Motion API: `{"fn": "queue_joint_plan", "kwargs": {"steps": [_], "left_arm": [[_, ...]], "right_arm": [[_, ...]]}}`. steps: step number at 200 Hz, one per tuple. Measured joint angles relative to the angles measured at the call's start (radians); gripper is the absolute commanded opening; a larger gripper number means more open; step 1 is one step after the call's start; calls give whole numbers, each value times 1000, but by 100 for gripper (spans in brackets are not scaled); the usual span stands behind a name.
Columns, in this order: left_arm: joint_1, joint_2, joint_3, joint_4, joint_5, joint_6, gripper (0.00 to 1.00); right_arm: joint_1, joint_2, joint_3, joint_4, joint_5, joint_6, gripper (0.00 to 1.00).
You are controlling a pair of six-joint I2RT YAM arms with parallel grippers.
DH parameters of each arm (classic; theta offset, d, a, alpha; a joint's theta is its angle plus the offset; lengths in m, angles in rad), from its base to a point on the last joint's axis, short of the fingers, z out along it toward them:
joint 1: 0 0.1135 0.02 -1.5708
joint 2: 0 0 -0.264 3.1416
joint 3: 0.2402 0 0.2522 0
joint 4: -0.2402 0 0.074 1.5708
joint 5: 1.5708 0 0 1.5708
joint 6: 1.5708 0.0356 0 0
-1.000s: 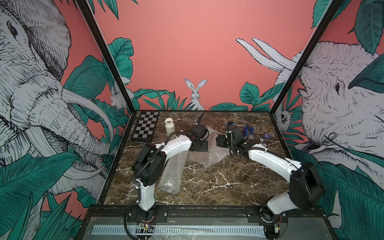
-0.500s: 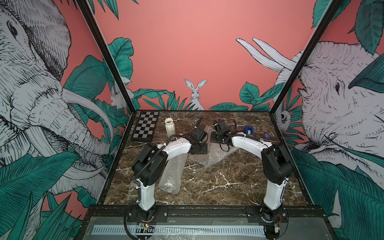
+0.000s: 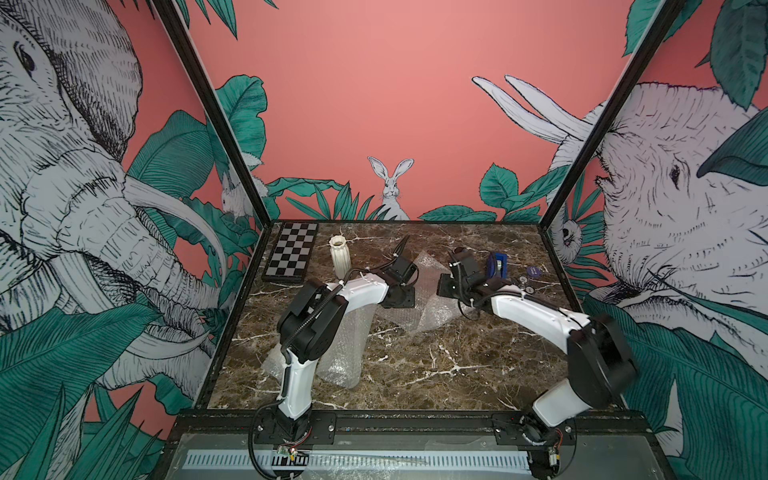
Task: Wrap vases in bubble wrap
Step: Flatten out the bubble wrap at the center of the board.
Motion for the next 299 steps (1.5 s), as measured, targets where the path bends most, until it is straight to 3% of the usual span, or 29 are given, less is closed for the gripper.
{"fn": "queue_joint_plan", "kwargs": {"steps": [41,79,118,160,179,221,276,299], "left_arm": [[31,98,137,0,-11,34,58],[53,192,272,8,-24,69,58],[55,319,474,-1,-10,129,61],[55,430,676,-44,39,210,67],[55,437,718,-78,62,240,72],[52,389,729,-179,80,257,78],[30,-19,260,-178,65,179,77],[23,-74,140,-106,83,151,77]], "right_arm": [[86,-319,-267,-9,56,101,0],[209,-449,-415,-54,80,225,0],[340,-450,-389,-94,78,263,32],[364,-489,-244,-219,148,221,48],[303,-538,-209,-274,181,169,52],[8,-475,-202,-283,147,58,55],[-214,-196,-244,-217,-2,-31,57],[-246,-124,-273,-193,-36,-37,57]]}}
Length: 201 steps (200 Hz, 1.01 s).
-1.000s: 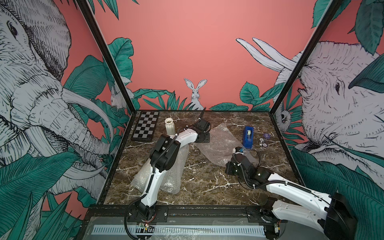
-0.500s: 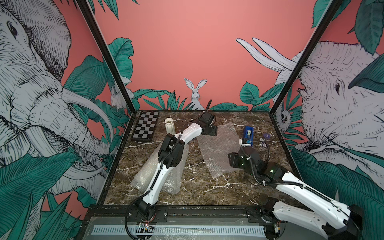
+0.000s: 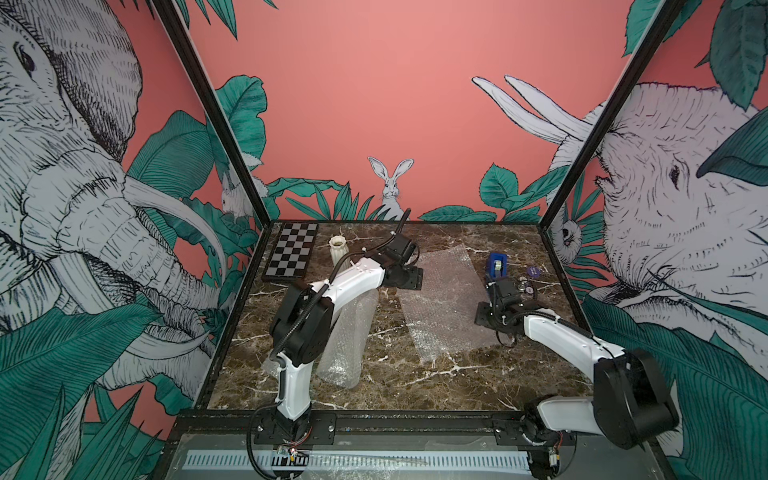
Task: Wrap vases in bubble wrap
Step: Flatten out the bubble wrap at the center of the board.
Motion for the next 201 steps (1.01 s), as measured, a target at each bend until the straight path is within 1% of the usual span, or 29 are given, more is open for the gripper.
{"fn": "queue_joint_plan", "kwargs": {"steps": [23,46,69,90,121,138,149,167,178,201], "left_arm": [[-4,37,-35,38,29,-23,75],[-4,103,-22,63,49,-29,75],[-4,156,3,60,40,-31,75],[-4,185,64,35,13,-19,75],[-2,221,146,6,-32,15,75],[4,245,174,-10,-47,32,75],[6,253,180,-23,-52,41,76],[11,256,191,-51,-53,57,77],[11,259,211,-72,-54,72,78],[14,277,293,-113,-56,106,79]], "right_arm": [[0,55,-21,38,-42,1,57],[3,72,-49,78,-69,11,56],[19,66,-69,132,-79,31,57],[77,58,-88,172,-74,60,58],[220,33,-123,228,-70,143,59],[281,18,-134,234,-68,182,62],[299,8,-138,232,-68,197,65],[303,-28,-140,198,-38,209,70],[303,-71,-140,174,-13,208,76],[303,-167,-110,127,19,178,80]]}}
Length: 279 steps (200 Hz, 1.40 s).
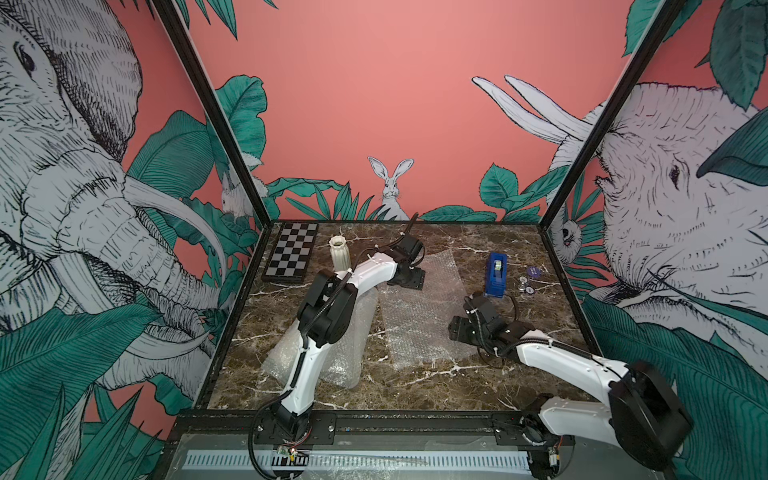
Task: Wrap vases in bubble wrap
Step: Flatten out the bubble wrap at the center of the board.
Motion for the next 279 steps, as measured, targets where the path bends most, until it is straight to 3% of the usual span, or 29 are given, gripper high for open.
{"fn": "queue_joint_plan", "kwargs": {"steps": [29,60,88,109,146,192,279], "left_arm": [[0,2,45,-34,-11,28,81],[0,-76,16,-99,-47,51,88],[2,-292,-10,-168,-133,78,99],[25,-500,-30,-184,-209,89,99],[216,-726,-132,-191,-290,84,100],[363,-594,-183,-212,-247,104,99],[397,-389,-112,-211,-183,131,94]], "right_arm": [[0,-61,95,-62,43,-60,83],[0,-145,91,-72,101,-133,87],[-13,-174,61,-46,132,-184,88],[-30,-163,58,-19,133,-214,89],[-59,-116,58,47,116,-241,88],[-66,-78,55,101,79,-240,89],[-68,-115,0,115,72,-236,89]]}}
